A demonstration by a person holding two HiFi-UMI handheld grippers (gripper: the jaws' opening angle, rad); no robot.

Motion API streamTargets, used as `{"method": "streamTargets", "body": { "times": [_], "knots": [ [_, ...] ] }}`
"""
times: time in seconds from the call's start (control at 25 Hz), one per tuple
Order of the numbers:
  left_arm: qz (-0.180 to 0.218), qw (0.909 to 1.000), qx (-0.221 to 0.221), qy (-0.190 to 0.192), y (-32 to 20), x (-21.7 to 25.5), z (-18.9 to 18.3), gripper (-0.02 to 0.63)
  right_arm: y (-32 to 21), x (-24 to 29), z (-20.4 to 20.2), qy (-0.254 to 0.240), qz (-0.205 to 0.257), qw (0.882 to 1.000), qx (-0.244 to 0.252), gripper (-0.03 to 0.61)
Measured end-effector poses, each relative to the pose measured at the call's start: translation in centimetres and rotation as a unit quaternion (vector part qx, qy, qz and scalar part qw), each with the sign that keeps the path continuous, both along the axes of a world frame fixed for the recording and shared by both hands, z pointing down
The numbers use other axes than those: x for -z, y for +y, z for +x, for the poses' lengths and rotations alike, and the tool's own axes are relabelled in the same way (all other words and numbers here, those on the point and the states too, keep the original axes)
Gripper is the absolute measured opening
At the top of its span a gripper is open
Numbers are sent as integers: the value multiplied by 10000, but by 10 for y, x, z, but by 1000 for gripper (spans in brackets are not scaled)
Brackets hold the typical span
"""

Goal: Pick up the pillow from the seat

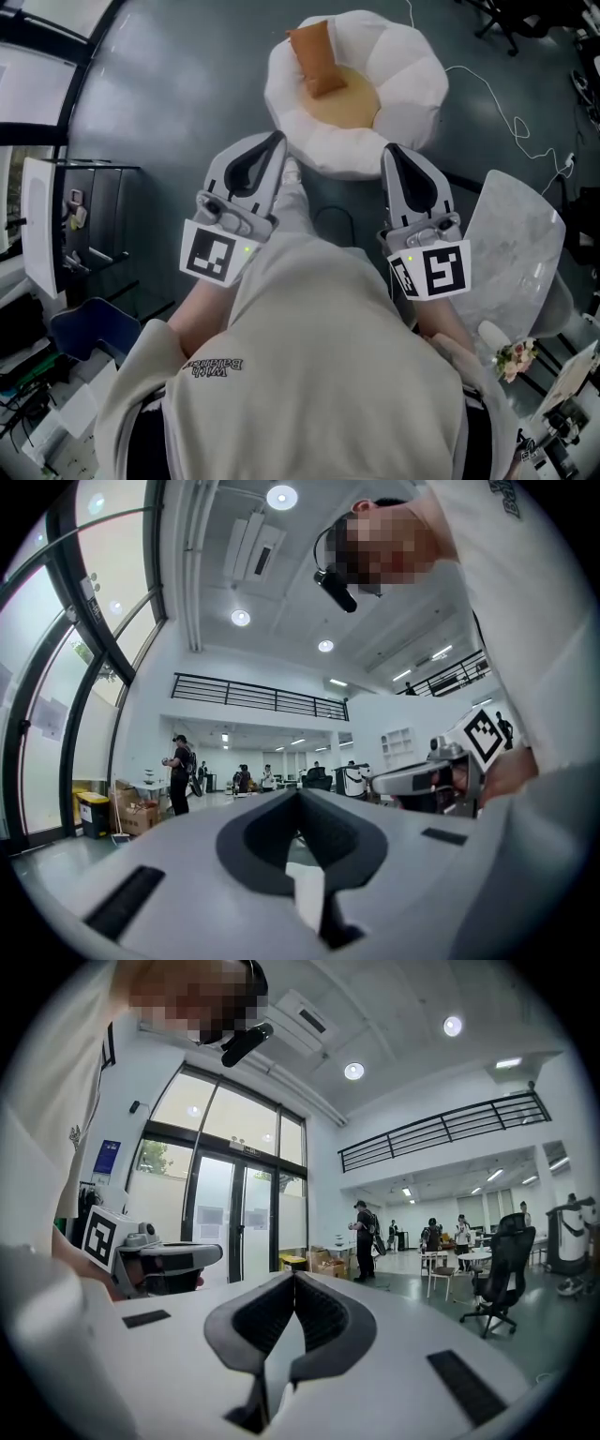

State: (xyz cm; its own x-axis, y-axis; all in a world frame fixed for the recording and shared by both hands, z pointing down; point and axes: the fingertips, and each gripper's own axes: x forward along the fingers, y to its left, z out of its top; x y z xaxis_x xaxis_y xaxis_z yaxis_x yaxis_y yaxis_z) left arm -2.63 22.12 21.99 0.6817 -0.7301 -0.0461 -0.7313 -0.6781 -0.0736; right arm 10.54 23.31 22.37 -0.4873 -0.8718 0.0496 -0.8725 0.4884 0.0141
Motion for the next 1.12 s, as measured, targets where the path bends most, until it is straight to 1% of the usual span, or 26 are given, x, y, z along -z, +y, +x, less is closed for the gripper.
{"method": "streamTargets", "body": {
  "times": [0.12,0.24,0.36,0.52,0.64,0.92,1.12],
  "knots": [
    [-55,9999,24,120,-36,4,-11,9,-33,5,-10,29,-57,10000,-58,9],
    [88,9995,56,308,-73,13,-26,9,-67,11,-23,117,-105,9998,-102,9],
    [126,9993,42,338,-110,15,-42,9,-103,18,-38,165,-119,9997,-146,9],
    [-110,9995,-29,307,-153,15,-58,9,-147,28,-61,217,-84,9995,-206,10],
    [-154,9993,-107,322,-182,15,-66,9,-178,34,-73,267,-40,9993,-246,9],
    [-204,9990,-260,295,-230,16,-85,9,-230,47,-94,304,82,9988,-368,10],
    [-157,9992,-241,277,-248,20,-88,9,-251,49,-100,299,92,9990,-309,9]
  ]
}}
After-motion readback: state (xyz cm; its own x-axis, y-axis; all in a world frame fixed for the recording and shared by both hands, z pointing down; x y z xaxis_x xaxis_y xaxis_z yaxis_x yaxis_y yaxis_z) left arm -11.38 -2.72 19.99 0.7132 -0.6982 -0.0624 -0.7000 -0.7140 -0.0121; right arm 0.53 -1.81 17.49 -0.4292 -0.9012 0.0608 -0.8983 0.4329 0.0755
